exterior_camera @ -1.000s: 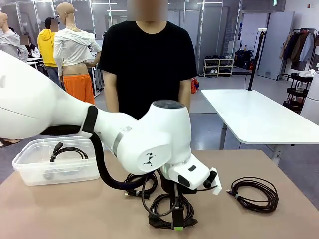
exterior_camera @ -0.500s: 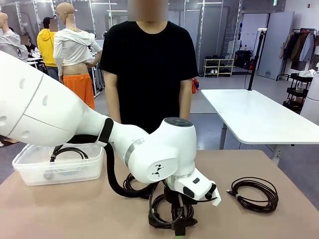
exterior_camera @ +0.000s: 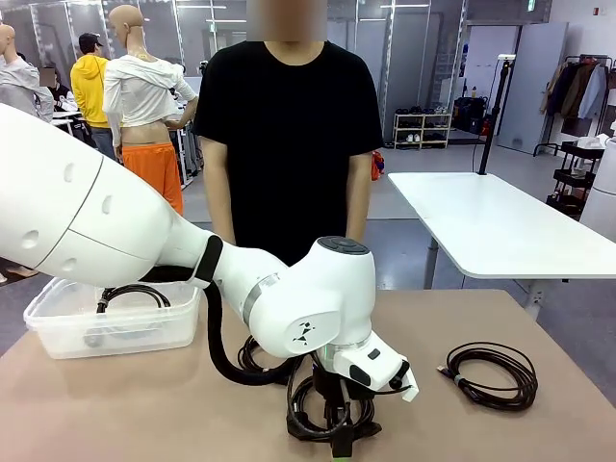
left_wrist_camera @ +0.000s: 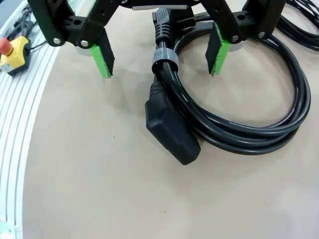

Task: Organize and store the cables.
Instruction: Place the Power Cable into the Organizing box.

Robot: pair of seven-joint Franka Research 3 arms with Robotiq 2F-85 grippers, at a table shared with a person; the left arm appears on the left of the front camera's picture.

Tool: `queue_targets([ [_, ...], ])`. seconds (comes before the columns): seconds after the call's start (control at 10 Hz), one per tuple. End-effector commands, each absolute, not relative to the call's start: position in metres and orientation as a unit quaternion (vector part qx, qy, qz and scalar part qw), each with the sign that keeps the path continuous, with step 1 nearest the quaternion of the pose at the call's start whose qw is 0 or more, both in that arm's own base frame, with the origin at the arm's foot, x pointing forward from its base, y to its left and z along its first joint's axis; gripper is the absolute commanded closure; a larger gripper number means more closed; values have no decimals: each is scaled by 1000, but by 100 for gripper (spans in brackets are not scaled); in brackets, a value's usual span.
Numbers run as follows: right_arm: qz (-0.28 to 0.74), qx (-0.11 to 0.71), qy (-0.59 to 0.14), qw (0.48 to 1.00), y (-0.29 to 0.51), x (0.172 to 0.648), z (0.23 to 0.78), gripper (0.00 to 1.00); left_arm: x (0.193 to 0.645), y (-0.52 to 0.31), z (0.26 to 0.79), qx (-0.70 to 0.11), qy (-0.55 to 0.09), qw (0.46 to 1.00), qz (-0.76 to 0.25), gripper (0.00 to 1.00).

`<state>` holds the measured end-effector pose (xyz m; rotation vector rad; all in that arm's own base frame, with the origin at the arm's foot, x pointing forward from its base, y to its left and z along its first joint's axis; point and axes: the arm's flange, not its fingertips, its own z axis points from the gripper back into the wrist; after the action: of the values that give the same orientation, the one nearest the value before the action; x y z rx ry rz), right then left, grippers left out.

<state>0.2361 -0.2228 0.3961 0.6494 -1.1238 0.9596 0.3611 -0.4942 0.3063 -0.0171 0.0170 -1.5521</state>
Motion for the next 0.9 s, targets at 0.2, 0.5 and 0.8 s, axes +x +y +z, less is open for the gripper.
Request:
queue_targets([
  [0.2,432,288,-510,686,-222,236,397,0,360,-496,307,-10,11,714,-700,100],
  [0.5,432,288,-510,686,-222,236,397,0,360,-487,315,-11,-1,722,-692,96],
  [0.8,432,288,-510,686,-222,236,397,0,361,-484,326,-16,-6,714,-700,100],
])
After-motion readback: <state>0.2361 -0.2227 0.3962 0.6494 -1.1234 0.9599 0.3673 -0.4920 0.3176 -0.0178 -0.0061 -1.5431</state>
